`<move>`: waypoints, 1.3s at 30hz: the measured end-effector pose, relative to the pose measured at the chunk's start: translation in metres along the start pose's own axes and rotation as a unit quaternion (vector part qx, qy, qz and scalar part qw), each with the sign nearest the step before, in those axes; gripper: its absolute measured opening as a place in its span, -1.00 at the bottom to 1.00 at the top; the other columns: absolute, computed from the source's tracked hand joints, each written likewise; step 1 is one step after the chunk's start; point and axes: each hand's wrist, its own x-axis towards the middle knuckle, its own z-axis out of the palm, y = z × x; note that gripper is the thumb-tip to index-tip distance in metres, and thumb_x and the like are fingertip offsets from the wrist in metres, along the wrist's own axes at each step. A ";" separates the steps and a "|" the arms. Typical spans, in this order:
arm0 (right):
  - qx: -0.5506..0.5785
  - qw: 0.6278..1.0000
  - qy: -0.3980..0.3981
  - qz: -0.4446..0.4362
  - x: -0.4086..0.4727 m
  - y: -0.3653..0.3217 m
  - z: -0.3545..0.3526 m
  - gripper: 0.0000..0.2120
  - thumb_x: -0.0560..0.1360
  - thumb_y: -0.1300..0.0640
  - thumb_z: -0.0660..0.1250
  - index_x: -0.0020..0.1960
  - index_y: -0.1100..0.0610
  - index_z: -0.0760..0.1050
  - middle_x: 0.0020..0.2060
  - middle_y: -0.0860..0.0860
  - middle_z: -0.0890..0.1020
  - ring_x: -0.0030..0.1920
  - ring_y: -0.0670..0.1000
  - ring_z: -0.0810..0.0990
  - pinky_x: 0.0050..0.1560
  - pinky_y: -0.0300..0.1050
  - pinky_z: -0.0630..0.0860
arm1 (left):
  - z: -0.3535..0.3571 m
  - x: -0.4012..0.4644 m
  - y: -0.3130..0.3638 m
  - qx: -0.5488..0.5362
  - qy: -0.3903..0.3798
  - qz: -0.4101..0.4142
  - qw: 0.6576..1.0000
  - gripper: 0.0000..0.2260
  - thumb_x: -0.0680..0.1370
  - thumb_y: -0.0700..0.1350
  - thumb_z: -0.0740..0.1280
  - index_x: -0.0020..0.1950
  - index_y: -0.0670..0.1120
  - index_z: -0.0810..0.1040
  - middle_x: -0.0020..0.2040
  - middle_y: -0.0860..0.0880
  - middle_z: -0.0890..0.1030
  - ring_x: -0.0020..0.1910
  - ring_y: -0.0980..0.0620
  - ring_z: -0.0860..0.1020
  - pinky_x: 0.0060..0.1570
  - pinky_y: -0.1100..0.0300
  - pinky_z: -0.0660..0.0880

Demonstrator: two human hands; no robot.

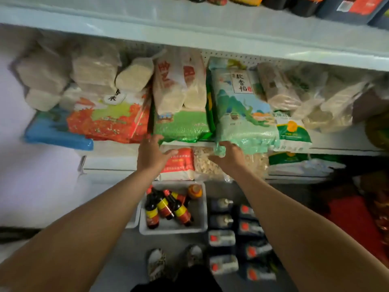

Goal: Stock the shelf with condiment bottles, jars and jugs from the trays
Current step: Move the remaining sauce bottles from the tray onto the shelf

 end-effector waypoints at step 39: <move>0.240 0.964 -0.092 0.070 0.201 0.352 0.490 -0.49 0.46 0.00 0.51 0.36 0.00 0.46 0.12 -0.13 0.58 0.17 -0.11 0.51 0.15 -0.20 0.43 | 0.495 0.117 -0.322 -0.008 -0.311 -0.014 0.950 -0.24 0.35 -0.01 0.59 0.46 0.12 0.30 0.39 0.10 0.44 0.40 0.07 0.38 0.40 0.09 0.30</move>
